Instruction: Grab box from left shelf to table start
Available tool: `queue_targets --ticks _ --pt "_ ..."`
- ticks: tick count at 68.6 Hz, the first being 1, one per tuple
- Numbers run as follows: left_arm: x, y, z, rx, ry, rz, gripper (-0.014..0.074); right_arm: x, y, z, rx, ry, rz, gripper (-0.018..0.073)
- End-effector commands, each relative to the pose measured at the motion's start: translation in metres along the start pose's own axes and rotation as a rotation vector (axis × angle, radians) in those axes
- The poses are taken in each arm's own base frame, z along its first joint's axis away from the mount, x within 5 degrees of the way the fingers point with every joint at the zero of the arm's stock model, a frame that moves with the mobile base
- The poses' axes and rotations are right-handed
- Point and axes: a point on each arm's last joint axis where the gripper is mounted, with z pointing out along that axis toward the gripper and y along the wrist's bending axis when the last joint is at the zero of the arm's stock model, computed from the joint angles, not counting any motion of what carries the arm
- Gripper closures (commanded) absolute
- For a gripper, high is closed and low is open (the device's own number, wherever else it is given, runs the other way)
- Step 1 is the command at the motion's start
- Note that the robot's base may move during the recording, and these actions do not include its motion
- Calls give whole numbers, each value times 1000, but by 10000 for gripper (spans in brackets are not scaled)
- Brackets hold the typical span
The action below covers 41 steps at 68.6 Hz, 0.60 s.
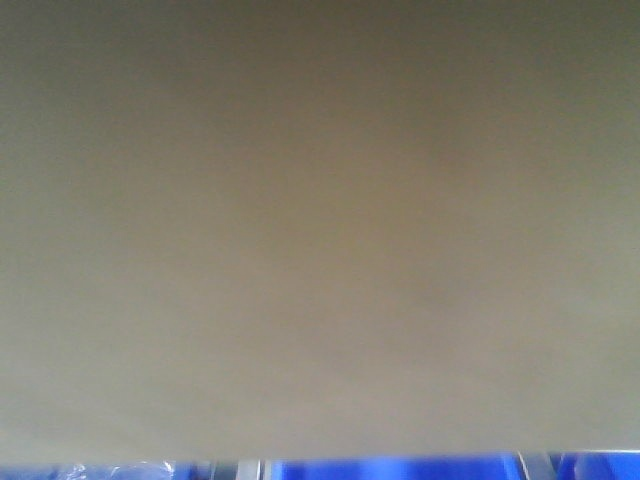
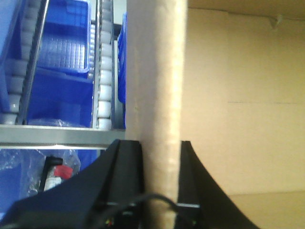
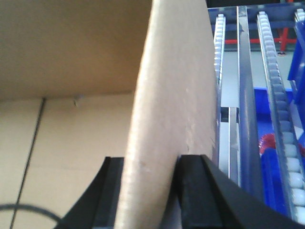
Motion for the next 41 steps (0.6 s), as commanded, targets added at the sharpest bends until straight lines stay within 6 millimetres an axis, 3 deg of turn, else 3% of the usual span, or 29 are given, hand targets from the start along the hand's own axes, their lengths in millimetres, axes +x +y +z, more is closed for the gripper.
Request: queue_targets --ticks 1,24,41 --pt "-8 1 1 -11 -84 22 688 -20 -3 -1 54 -144 -36 501" --pt "21 11 27 -43 36 14 688 -20 -3 -1 54 -144 -36 501" --pt "28 14 33 -50 60 12 689 -20 -3 -1 54 -144 -36 501"
